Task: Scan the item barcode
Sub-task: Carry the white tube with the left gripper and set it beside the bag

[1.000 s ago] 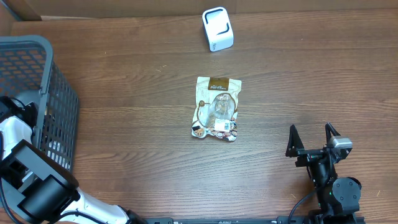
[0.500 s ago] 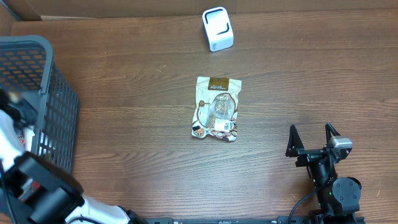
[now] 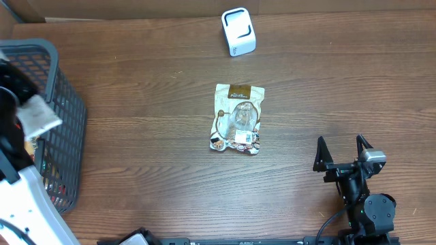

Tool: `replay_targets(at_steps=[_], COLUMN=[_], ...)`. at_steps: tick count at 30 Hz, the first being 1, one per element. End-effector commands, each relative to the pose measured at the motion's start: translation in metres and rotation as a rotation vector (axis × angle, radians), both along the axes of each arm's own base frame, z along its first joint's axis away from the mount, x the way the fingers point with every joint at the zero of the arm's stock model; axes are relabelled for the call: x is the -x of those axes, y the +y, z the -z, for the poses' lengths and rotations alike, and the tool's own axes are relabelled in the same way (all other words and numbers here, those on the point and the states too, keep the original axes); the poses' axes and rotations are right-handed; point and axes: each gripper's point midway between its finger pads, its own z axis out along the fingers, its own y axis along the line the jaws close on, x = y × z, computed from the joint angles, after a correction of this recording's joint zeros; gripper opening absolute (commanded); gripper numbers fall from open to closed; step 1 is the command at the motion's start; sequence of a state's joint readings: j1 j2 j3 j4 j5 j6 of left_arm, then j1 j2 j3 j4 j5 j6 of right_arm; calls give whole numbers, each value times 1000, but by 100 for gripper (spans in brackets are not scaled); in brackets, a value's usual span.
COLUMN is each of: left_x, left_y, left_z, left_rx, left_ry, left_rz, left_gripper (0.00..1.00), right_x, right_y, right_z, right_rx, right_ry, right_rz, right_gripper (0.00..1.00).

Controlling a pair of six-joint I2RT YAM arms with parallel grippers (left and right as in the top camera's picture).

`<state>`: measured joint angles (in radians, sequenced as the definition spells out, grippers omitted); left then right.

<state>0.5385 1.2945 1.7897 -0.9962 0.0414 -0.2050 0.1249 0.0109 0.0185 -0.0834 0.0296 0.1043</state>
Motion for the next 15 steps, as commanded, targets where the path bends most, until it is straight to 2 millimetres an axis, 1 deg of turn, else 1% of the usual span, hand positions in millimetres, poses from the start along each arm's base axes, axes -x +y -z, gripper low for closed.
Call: replay_targets(at_steps=[1, 3, 6, 8, 11, 12, 15], left_x=[-3, -6, -11, -17, -23, -24, -23], left_y=[-47, -75, -117, -146, -187, -201, -233], left_z=[-11, 1, 33, 60, 107, 126, 180], left_rx=[38, 82, 151, 187, 219, 228, 269], left_ry=[-35, 10, 124, 213, 351, 401, 530], left_rz=[132, 225, 359, 452, 568, 606, 666], left_gripper=[4, 4, 4, 4, 4, 4, 4], right_x=[0, 0, 0, 0, 0, 0, 0], right_y=[2, 2, 2, 2, 2, 2, 2], right_z=[3, 3, 3, 3, 3, 3, 3], right_rx=[1, 1, 1, 1, 1, 1, 1], right_ry=[0, 0, 0, 0, 0, 1, 0], right_rz=[-10, -9, -10, -10, -10, -10, -9], right_gripper=[100, 100, 100, 100, 100, 100, 100])
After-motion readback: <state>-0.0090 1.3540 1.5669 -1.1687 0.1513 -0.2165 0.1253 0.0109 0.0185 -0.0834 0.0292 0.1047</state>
